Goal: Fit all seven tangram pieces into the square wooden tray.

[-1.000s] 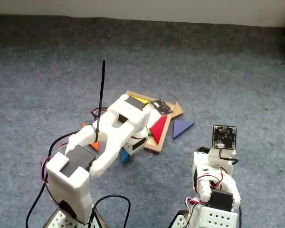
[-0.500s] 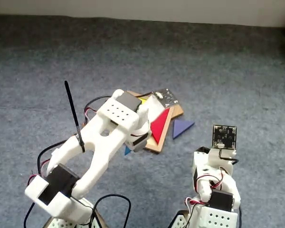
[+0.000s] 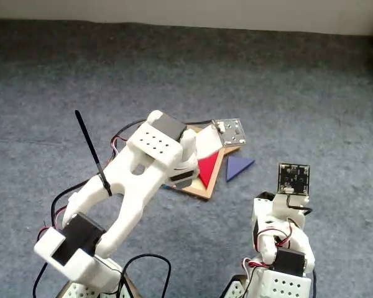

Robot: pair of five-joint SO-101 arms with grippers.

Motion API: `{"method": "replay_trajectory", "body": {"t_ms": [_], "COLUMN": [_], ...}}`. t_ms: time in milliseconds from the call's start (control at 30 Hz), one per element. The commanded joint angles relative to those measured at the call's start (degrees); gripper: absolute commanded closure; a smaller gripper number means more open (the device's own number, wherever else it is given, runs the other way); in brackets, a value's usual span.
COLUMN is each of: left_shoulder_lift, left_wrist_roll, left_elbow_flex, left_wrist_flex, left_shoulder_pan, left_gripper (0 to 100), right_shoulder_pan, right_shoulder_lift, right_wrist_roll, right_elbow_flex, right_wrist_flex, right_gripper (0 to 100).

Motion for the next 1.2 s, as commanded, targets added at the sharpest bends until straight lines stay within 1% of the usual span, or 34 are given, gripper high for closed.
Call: {"method": "replay_trajectory", "body": {"t_ms": [0, 167, 333, 367, 500, 633, 867, 1167], "left_shoulder_lift": [5.9, 15.3, 20.1, 20.8, 22.0, 20.3, 16.4, 22.4], "left_wrist_roll": [-2.2, -2.3, -2.4, -2.4, -2.4, -2.4, -2.4, -2.0], "left_elbow_flex": [-7.1, -13.4, -17.6, -18.2, -19.3, -19.4, -18.8, -19.5], "left_wrist_flex": [-0.4, -0.2, -0.2, -0.2, -0.2, -0.2, 2.2, 0.9], "left_shoulder_pan": [1.1, 3.6, 5.4, 5.4, 4.9, 4.9, 2.0, -1.9], "left_gripper": [84, 84, 84, 82, 72, 70, 70, 70], "right_shoulder_pan": [0.6, 0.7, 0.7, 0.7, 0.7, 0.7, 0.7, 0.7], "right_shoulder_lift": [-0.1, -0.1, -0.1, -0.1, -0.1, 0.0, 0.0, -0.1], "right_wrist_roll": [-0.4, -0.4, -0.4, -0.4, -0.4, -0.4, -0.4, -0.4], "right_elbow_flex": [7.8, 7.8, 7.8, 7.8, 7.8, 7.8, 7.8, 7.8], "right_wrist_flex": [-1.2, -1.2, -1.3, -1.3, -1.9, -2.5, -2.7, -2.8], "right_gripper": [99.2, 99.2, 99.2, 99.2, 99.2, 99.2, 99.2, 99.2]}}
